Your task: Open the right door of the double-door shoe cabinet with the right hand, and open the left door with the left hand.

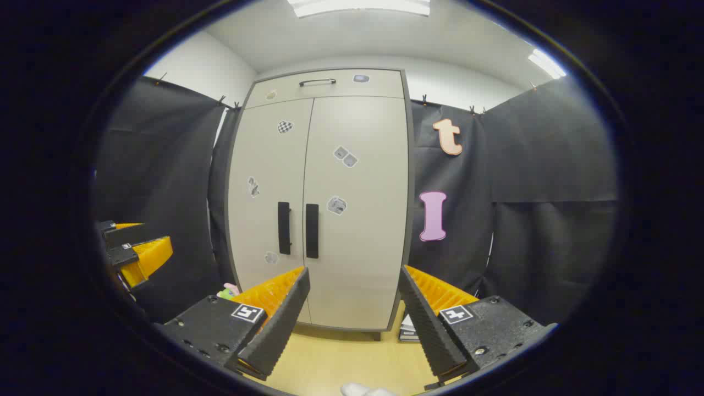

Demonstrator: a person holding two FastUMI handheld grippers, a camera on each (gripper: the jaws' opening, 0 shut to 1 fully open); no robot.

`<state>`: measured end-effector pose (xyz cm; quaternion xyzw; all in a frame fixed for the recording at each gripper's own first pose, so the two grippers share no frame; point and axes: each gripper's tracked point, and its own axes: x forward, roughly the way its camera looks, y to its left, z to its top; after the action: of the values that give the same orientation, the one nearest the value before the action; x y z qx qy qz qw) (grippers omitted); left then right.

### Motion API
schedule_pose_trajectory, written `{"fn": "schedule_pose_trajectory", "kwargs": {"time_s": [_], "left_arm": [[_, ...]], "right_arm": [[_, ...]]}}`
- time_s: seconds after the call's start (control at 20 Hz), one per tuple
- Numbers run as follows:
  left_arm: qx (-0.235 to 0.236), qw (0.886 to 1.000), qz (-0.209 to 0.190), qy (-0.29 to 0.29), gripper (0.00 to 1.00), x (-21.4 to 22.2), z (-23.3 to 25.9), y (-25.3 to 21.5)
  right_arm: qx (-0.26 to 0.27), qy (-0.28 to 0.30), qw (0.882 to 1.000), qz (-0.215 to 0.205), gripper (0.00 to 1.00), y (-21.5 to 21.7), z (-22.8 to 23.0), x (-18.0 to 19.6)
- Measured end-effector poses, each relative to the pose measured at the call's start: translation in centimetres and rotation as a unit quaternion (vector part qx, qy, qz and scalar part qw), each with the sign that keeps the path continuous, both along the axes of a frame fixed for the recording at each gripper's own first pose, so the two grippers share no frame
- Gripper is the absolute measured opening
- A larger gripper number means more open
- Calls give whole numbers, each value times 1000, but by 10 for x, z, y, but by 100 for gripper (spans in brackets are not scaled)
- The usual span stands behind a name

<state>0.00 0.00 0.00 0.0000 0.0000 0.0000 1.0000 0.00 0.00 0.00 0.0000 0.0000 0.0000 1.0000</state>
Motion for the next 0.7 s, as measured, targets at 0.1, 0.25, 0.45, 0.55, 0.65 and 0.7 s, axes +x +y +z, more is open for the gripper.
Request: {"fn": "schedule_pose_trajectory", "kwargs": {"time_s": [0.1, 0.25, 0.45, 0.55, 0.65, 0.7], "left_arm": [[2, 1000, -4, 1, 96, -1, 0, 0], [0, 1000, -6, 4, 96, 0, -2, 2], [-1, 1000, -6, 0, 96, 0, 1, 7], [-1, 1000, -8, 0, 96, -1, 0, 10], [-1, 1000, -10, 1, 96, -2, -1, 11], [-1, 1000, -10, 2, 96, -2, -2, 12]], "right_arm": [[0, 2, 1000, -4, 100, -1, -1, -1], [-1, -1, 1000, -12, 100, -2, 1, -3], [-2, 0, 1000, -15, 100, 1, 3, -4], [-5, -1, 1000, -16, 100, 4, 4, -2], [-6, -2, 1000, -18, 100, 6, 6, -1], [-7, -2, 1000, -17, 100, 8, 6, 1]]}}
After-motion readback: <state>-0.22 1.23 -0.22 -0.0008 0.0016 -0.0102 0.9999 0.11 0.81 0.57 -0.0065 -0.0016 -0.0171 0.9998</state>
